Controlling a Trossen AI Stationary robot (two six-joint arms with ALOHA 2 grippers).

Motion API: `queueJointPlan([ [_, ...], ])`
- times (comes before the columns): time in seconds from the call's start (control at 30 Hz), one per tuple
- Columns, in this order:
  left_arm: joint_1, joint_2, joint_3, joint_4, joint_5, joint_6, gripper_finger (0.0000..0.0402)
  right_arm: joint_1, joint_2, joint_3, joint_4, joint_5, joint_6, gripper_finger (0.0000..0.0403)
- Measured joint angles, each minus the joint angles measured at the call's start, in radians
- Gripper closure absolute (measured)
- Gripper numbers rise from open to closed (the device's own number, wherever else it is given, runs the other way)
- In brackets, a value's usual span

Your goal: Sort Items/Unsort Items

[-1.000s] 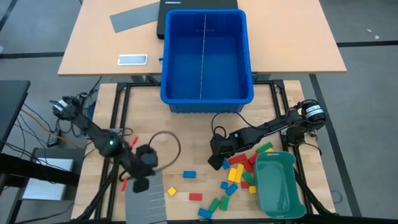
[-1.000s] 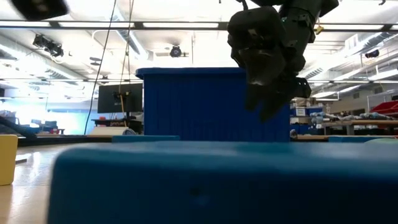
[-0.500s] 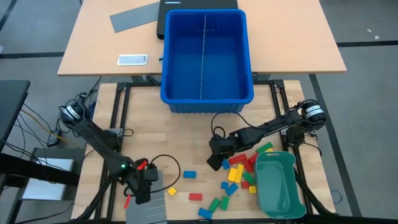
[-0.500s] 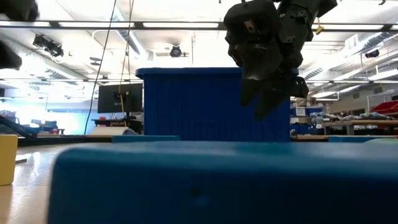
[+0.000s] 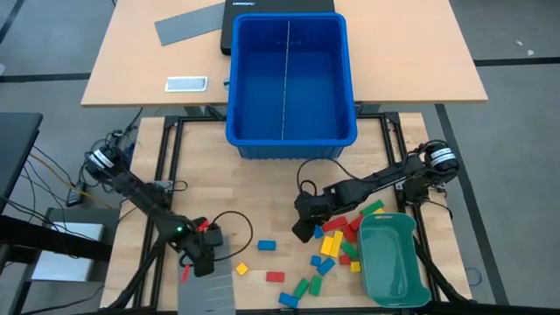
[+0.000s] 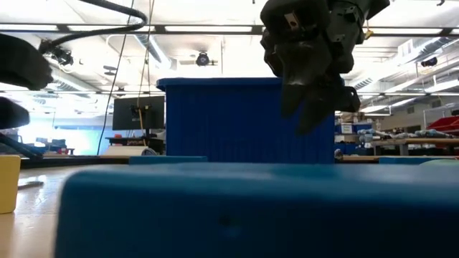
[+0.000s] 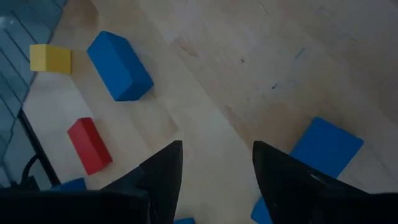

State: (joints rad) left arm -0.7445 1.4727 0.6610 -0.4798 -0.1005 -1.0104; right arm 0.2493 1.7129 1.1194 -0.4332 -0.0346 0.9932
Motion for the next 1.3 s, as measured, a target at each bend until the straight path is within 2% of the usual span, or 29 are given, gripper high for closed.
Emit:
queueJointPlan([
  [0.2,0.073,0.001,-0.001,-0.003,-0.004,0.036,0.0401,0.0,-0.062,0.011,0.014,-0.02,-0.008,0.0206],
  [0.43,0.173,-0.007,-0.003,0.02,-0.034,0.062,0.0401,0.023,-0.167,0.082,0.021,0.051,-0.068,0.021],
  [0.53,0.204,-0.032,-0.004,0.01,-0.021,0.151,0.0401,0.066,-0.174,0.148,0.019,0.123,-0.063,0.0215],
  [0.67,0.238,-0.133,-0.005,-0.028,-0.006,0.225,0.0401,0.148,-0.112,0.299,0.005,0.279,-0.056,0.0228],
  [0.73,0.238,-0.207,-0.005,-0.026,0.038,0.256,0.0401,0.179,-0.055,0.396,-0.035,0.351,-0.046,0.0235],
  [0.83,0.218,-0.331,-0.005,0.008,0.182,0.261,0.0401,0.206,0.03,0.524,-0.067,0.405,-0.01,0.0239],
  [0.93,0.176,-0.453,-0.005,0.099,0.312,0.125,0.0401,0.21,0.095,0.622,-0.069,0.378,-0.004,0.0237],
  [1.0,0.13,-0.525,-0.005,0.191,0.331,0.012,0.0401,0.21,0.124,0.669,-0.07,0.348,-0.018,0.0233],
  [1.07,0.073,-0.571,-0.003,0.296,0.288,-0.101,0.0401,0.215,0.137,0.697,-0.078,0.322,-0.049,0.0228],
  [1.13,0.002,-0.589,0.003,0.36,0.185,-0.203,0.0401,0.218,0.137,0.699,-0.08,0.3,-0.076,0.0223],
  [1.2,-0.079,-0.569,0.033,0.355,0.062,-0.255,0.0401,0.223,0.136,0.699,-0.102,0.276,-0.089,0.0218],
  [1.3,-0.17,-0.481,0.1,0.309,-0.02,-0.257,0.0401,0.236,0.133,0.699,-0.115,0.247,-0.125,0.0211],
])
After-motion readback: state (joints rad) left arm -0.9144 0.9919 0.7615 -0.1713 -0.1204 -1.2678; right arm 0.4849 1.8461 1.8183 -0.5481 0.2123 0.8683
